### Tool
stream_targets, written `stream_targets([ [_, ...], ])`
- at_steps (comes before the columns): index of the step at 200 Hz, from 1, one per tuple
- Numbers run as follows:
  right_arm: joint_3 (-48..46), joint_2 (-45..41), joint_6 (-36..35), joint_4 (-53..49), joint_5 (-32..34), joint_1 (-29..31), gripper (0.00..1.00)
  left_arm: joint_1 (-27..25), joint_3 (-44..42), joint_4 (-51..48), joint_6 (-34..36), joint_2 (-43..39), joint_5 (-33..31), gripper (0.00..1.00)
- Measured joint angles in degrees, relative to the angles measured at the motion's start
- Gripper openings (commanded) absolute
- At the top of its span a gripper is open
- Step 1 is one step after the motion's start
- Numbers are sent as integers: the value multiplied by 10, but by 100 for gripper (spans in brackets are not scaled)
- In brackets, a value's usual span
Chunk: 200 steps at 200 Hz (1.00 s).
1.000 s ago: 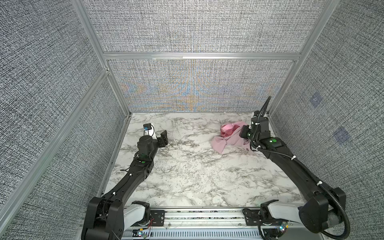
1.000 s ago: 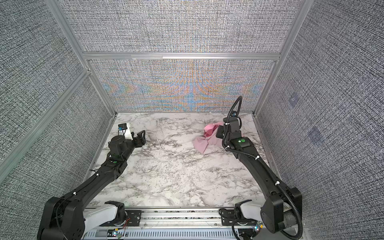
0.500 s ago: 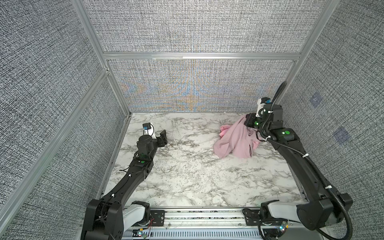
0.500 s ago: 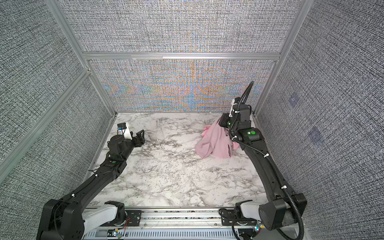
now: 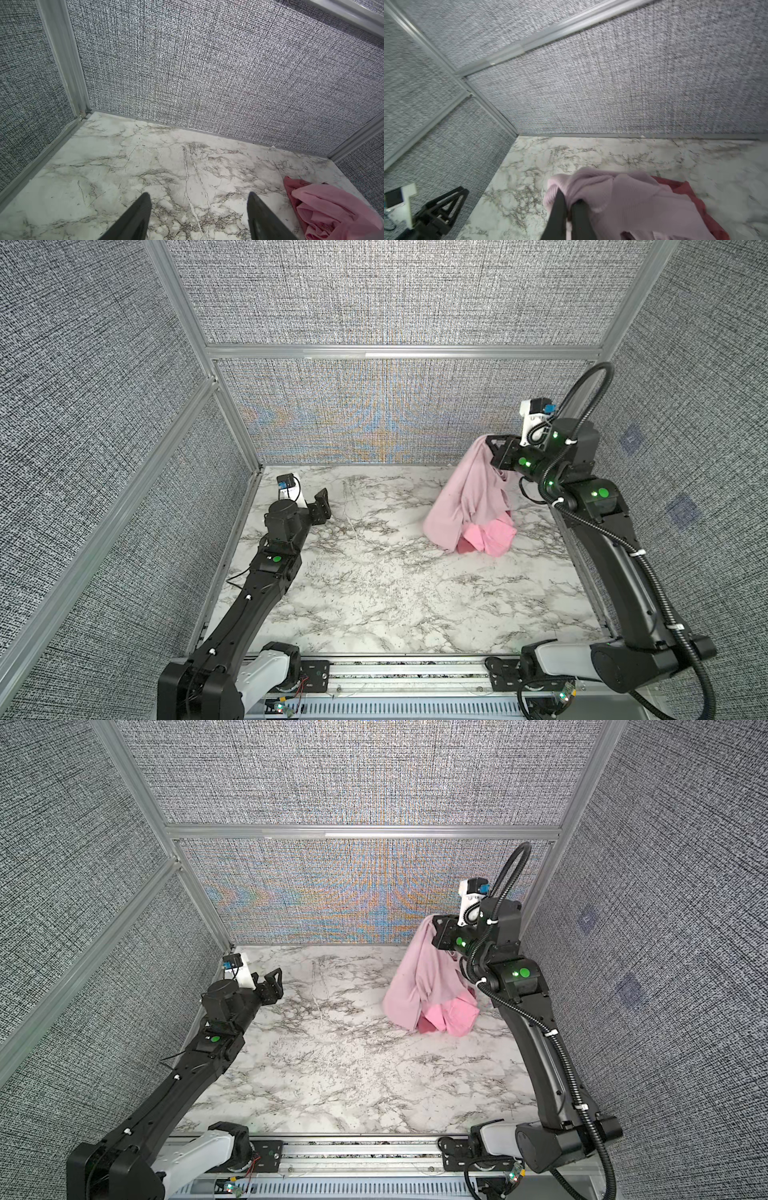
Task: Pick out a specific cloth from the pile
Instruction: 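Lift the lilac cloth with the right gripper, pulling it out of the pile, then carry the lilac cloth toward the left gripper and lower it onto the table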
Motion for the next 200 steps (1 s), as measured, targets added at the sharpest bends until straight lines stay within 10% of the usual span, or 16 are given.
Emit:
stream_targets([
  [200, 271, 340, -68, -37, -183, 289, 0, 11, 182, -319, 28, -168, -139, 73],
])
